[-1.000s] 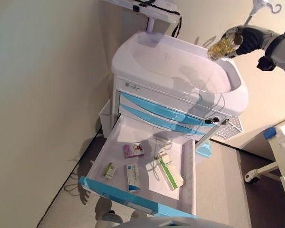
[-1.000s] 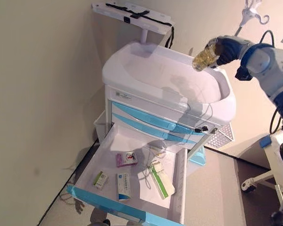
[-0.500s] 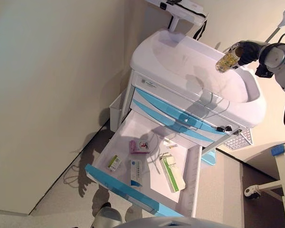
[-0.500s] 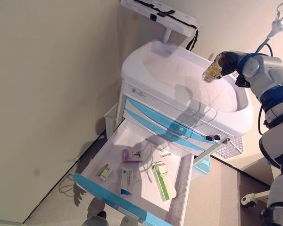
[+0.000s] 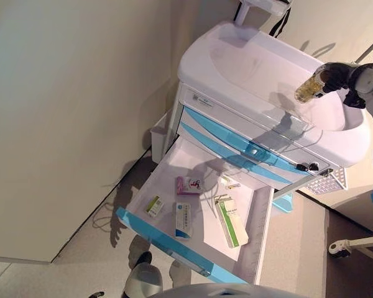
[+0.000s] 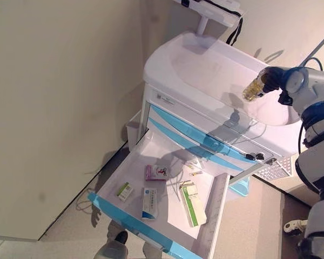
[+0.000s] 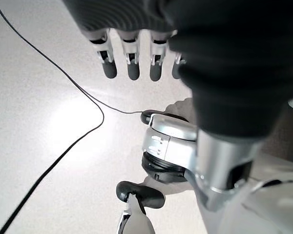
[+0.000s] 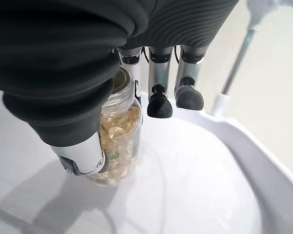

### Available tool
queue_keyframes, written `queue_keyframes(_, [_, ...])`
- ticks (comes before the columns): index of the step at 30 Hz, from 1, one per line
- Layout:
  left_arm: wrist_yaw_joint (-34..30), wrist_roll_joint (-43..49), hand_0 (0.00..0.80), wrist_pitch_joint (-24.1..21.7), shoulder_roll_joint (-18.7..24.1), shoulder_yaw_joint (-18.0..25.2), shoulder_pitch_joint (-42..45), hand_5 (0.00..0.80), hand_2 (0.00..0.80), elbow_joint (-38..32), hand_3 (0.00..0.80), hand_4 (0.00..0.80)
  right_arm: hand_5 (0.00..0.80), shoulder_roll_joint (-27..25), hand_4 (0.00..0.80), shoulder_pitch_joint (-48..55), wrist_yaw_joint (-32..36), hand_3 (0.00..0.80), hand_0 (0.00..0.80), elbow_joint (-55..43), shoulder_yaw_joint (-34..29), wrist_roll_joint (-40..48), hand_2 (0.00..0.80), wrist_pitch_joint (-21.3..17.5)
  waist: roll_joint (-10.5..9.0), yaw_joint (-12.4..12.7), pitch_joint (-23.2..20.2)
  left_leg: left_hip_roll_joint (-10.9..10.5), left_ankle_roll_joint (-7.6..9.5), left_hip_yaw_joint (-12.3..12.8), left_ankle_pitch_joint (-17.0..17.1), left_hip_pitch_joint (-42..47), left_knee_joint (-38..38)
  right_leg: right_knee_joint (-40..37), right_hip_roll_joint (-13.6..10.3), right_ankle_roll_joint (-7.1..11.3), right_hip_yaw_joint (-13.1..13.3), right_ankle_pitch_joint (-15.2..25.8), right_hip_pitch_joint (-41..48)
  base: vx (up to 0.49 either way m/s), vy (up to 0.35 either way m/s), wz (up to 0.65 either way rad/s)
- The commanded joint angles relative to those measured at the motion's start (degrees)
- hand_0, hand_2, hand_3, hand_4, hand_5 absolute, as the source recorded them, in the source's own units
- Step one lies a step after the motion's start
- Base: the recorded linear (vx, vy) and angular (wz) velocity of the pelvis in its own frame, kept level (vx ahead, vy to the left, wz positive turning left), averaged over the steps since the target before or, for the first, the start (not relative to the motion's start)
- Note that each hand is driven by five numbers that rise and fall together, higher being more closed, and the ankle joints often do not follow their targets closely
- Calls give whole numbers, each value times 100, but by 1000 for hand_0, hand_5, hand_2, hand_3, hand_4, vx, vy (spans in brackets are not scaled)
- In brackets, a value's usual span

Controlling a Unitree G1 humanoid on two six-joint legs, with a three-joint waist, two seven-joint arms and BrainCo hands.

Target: Open the drawer and pick up the medicine

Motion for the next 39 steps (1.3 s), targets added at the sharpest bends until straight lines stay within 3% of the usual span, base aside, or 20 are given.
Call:
queue_keyframes(1, [-80, -189, 0, -18, 149, -146, -20, 0, 0, -90, 0, 0, 800, -219, 800, -243, -90, 800, 800, 236, -101, 146, 800, 180, 15, 187, -12, -20, -4, 85, -194, 41, -17, 448, -82, 215, -112, 372, -552, 0, 0, 0])
queue_keyframes(12, [-88, -119, 0, -5, 159, -217, -34, 0, 0, -92, 0, 0, 800, -208, 800, -264, 45, 800, 800, 235, -103, 203, 800, 227, 106, 228, 56, -31, -9, 46, -152, -32, -15, 413, -88, 214, -140, 400, -603, -1, -3, 2])
queue_keyframes(32, [-83, -28, 0, 22, 154, -309, -118, 0, 0, -69, 0, 0, 800, -11, 800, -129, 113, 800, 800, 176, -152, 26, 800, 229, 60, 256, 126, -33, -3, -12, -143, -76, -14, 398, -89, 227, -213, 424, -627, 0, -2, 1])
queue_keyframes(33, [-83, -18, 0, 26, 161, -310, -124, 0, 0, -74, 0, 0, 700, -8, 700, -123, 119, 700, 700, 167, -153, 16, 700, 230, 54, 263, 132, -32, -4, -14, -144, -81, -12, 402, -93, 228, -230, 424, -625, 0, 0, 0])
queue_keyframes(34, [-83, -11, 0, 22, 169, -310, -129, 0, 0, -69, 0, 0, 511, -5, 511, -132, 116, 511, 511, 167, -147, 9, 511, 230, 50, 264, 140, -34, -2, -16, -147, -83, -10, 402, -91, 227, -227, 423, -628, 0, 0, 0])
queue_keyframes(35, [-83, -7, 0, 24, 169, -313, -127, 0, 0, -67, 0, 0, 229, -7, 229, -129, 129, 229, 229, 167, -144, 2, 229, 232, 46, 262, 138, -36, -1, -21, -149, -85, -8, 401, -89, 226, -225, 422, -631, 0, 0, 0])
queue_keyframes(36, [-87, -7, 0, 27, 169, -322, -132, 0, 0, -69, 0, 0, 0, -5, 0, -128, 111, 0, 0, 158, -139, -1, 0, 221, 41, 267, 140, -40, 0, -20, -151, -87, -6, 405, -88, 227, -231, 420, -634, 0, 0, 0])
queue_keyframes(39, [-77, -16, 0, 24, 157, -328, -134, 0, 0, -66, 0, 0, 0, 4, 0, -126, 68, 0, 0, 134, -175, 6, 0, 216, 30, 265, 144, -40, 2, -24, -158, -86, 2, 407, -90, 227, -223, 423, -637, 0, 0, 0])
